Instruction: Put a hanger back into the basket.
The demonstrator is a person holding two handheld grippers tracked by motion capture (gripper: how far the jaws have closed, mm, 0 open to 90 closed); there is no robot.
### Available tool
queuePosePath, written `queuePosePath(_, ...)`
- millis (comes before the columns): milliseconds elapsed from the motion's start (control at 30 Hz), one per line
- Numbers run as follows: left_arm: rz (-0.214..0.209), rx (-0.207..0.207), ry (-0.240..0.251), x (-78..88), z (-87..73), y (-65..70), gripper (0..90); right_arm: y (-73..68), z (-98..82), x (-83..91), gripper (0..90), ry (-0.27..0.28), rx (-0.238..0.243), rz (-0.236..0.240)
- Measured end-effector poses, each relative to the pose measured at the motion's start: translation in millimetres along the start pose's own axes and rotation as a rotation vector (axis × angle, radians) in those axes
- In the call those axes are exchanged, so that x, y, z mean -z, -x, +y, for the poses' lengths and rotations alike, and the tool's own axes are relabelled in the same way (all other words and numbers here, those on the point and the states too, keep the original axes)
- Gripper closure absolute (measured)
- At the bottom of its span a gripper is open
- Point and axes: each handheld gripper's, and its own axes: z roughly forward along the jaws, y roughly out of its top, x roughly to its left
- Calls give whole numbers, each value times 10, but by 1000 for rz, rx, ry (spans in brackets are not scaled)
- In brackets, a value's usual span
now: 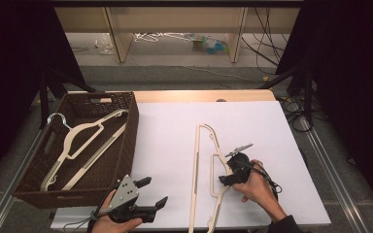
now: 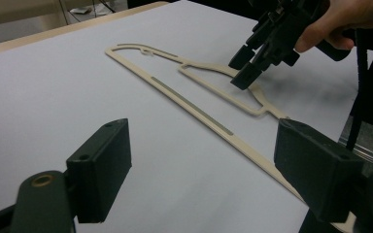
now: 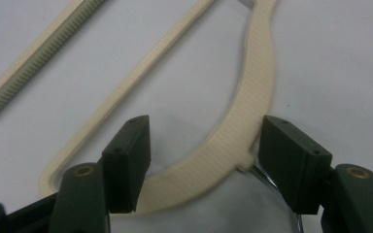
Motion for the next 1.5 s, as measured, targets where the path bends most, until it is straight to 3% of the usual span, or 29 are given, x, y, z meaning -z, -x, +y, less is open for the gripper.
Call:
queuePosePath(67,-2,2,-5,-17,-3,-8,213,-34,-6,16,322,-23,-2,18)
queuePosePath(133,-2,-3,-12,-18,-7,-4,213,-61,1,38,321,-37,11,3)
queuePosePath(167,-3,-7,-13,-16,-5,-4,213,-61,2,47,305,-32,22,-20)
queuePosePath(300,-7,2,-13,-22,-10,10,213,-18,27,107,180,-3,35,5)
queuePosePath(600,-3,-9,-13,-14,-5,-4,216,44,43,91,283,-38,30,15)
queuePosePath(733,-5,-16,-11,-14,-7,-9,217,-117,-33,197,306,-60,44,11)
queuePosePath(833,-4,-17,-12,-14,-6,-7,217,-304,-170,248,306,-82,77,50)
queuePosePath(1067,-1,-19,-12,-4,-2,6,220,-606,-323,220,306,-121,89,82)
queuePosePath(1167,-3,-20,-6,-18,-9,6,221,-681,-306,188,305,-124,89,48)
queuePosePath(1400,1,-22,-19,-14,-9,7,222,-768,-283,132,283,-168,121,18)
queuePosePath(1433,1,-25,-18,-12,-7,6,222,-770,-290,127,285,-166,146,7)
queuePosePath(1500,-5,-20,-9,-15,-8,8,223,-776,-296,135,287,-176,137,4)
